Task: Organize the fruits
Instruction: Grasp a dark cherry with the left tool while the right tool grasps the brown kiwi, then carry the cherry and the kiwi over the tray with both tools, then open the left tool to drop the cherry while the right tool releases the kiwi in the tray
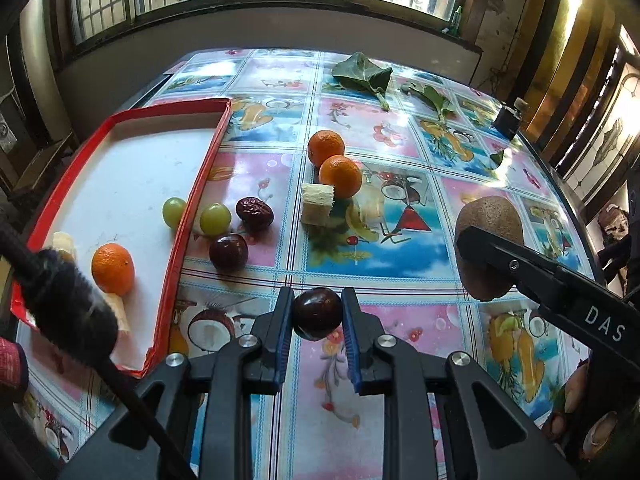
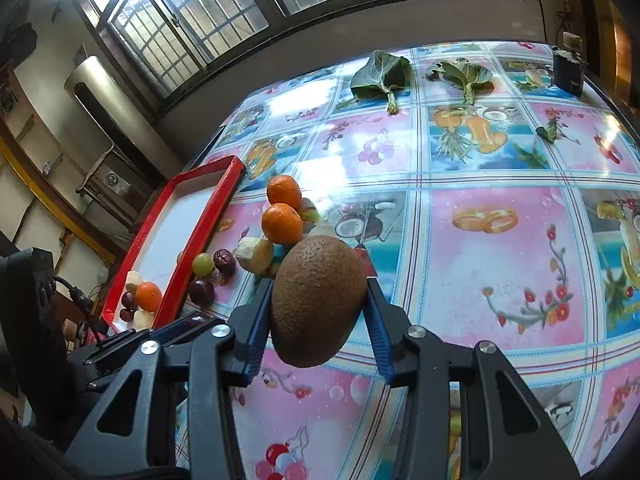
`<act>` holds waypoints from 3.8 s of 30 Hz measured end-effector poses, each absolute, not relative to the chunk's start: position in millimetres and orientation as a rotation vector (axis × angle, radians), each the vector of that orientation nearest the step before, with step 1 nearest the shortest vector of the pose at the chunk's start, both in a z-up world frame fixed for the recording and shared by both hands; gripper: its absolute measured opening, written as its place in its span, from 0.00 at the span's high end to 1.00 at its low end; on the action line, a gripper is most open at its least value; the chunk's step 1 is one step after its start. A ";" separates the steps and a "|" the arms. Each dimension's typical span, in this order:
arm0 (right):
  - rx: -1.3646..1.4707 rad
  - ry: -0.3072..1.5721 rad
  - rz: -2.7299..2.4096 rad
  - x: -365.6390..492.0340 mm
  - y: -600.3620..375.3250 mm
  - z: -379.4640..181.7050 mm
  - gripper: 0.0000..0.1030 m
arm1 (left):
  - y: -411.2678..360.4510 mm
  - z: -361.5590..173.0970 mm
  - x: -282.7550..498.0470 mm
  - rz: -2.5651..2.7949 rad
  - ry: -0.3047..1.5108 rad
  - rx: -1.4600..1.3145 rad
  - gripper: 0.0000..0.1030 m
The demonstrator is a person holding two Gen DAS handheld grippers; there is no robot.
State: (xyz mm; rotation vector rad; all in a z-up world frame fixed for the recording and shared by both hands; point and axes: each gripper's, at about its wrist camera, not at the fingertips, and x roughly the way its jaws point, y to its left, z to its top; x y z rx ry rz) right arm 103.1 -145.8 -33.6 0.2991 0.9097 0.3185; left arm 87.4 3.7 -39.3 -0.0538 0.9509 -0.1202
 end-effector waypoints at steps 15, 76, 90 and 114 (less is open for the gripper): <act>0.281 0.875 0.367 66.0 -131.4 -12.3 0.55 | 11.7 -13.6 51.9 -0.087 0.889 -0.029 0.78; 0.133 0.901 0.614 123.5 18.3 -11.1 0.55 | 179.6 -14.9 92.7 0.194 0.847 -0.196 0.78; 0.079 0.934 0.663 173.5 81.3 -38.2 0.55 | 221.6 -36.5 147.1 0.255 0.906 -0.256 0.79; -0.100 0.996 0.661 181.6 114.5 -72.1 0.53 | 223.7 -54.6 149.6 0.302 0.961 -0.283 0.59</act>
